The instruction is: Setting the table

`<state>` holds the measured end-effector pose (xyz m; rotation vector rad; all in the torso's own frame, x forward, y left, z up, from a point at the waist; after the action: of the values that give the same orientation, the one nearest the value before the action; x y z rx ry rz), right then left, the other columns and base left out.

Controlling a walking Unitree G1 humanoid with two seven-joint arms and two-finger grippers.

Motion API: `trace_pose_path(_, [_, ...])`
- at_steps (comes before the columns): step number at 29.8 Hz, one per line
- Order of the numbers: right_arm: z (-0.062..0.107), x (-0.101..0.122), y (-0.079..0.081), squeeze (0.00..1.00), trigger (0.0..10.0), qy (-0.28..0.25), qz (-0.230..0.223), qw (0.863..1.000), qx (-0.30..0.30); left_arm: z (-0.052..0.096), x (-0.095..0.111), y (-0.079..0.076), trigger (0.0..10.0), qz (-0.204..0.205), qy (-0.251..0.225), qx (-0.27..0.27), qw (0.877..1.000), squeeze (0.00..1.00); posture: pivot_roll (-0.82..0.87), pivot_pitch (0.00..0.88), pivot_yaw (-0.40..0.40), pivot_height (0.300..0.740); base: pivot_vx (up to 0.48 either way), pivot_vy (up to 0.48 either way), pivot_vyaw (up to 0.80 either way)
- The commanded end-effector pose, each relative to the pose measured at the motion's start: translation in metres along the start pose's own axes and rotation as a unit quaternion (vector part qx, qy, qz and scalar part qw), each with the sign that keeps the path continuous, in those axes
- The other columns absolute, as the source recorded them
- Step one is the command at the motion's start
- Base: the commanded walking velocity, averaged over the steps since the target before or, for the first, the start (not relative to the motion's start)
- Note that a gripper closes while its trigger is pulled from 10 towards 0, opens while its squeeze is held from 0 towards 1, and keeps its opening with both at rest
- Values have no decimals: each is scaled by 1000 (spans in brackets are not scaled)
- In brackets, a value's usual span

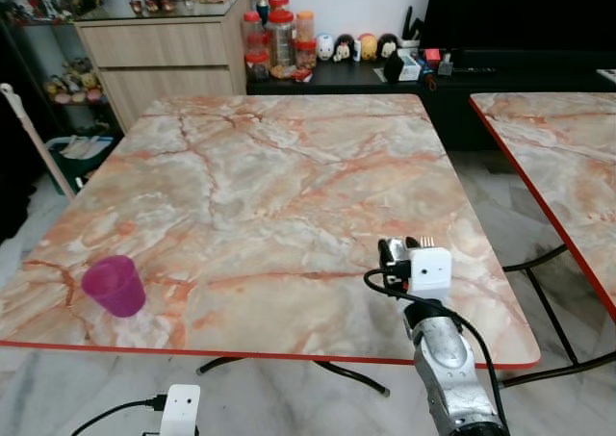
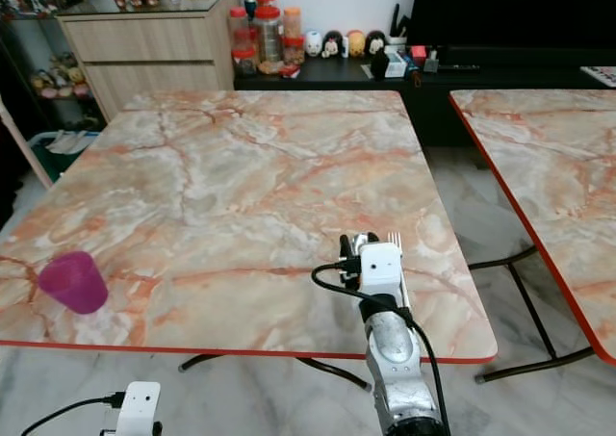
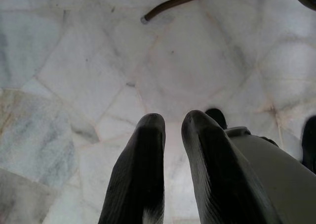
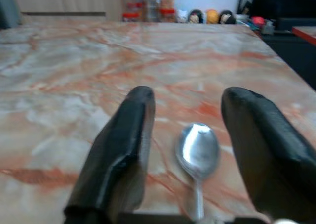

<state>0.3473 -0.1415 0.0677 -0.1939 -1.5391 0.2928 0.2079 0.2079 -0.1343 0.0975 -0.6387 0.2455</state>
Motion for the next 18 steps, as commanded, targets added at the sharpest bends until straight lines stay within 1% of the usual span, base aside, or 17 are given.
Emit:
trace_pose_path(1, [3,-14,-7,1000,10000,49,-8,999,-21,0,-4,1,10000,-2,9,1,1000,0,-80,0,28,740,0,0,0])
trace_pose_path(3, [4,-20,-11,1000,10000,62,-27,997,-33,0,-5,0,10000,-1,10,0,1000,0,-80,0,27,740,0,0,0])
trace_pose_path(4, [5,-25,-13,1000,10000,75,-27,996,-36,1,-5,0,10000,-2,10,0,1000,0,-79,0,28,740,0,0,0])
trace_pose_path(6, [5,-27,-14,1000,10000,79,-25,996,-35,1,-5,-1,10000,-1,10,-1,1000,0,-80,0,27,740,0,0,0])
trace_pose_path(7, [5,-28,-14,0,10000,82,-20,996,-30,1,-5,-1,10000,-2,10,-1,1000,0,-81,0,26,740,0,0,0])
trace_pose_path(9, [4,-30,-13,0,10000,88,-14,996,-18,1,-6,-1,10000,-3,10,-1,1000,0,-80,0,26,740,0,0,0])
trace_pose_path(11, [3,-28,-13,0,10000,85,-21,996,-15,1,-6,-1,10000,-3,10,-1,1000,0,-78,0,25,740,0,0,0])
trace_pose_path(14, [-2,-20,-10,0,10000,72,-27,997,0,1,-6,-1,10000,-3,10,-1,1000,0,-78,0,23,740,0,0,0])
trace_pose_path(18, [-4,-18,-5,0,10000,72,-25,997,13,1,-7,-1,10000,-3,11,-1,1000,0,-77,0,21,740,0,0,0])
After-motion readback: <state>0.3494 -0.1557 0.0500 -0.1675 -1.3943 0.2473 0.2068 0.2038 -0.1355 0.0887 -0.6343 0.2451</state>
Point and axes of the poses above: a point about 5 cm out from each wrist's last joint towards the gripper, its own z axis pointing back from the gripper into the wrist, its own x axis along the axis of the wrist's last joint, y = z × x, the point moved 6 cm from there along -z, pointing out of the wrist towards the gripper, and after that the axes turned 15 degrees about z, right-handed, at the moved point
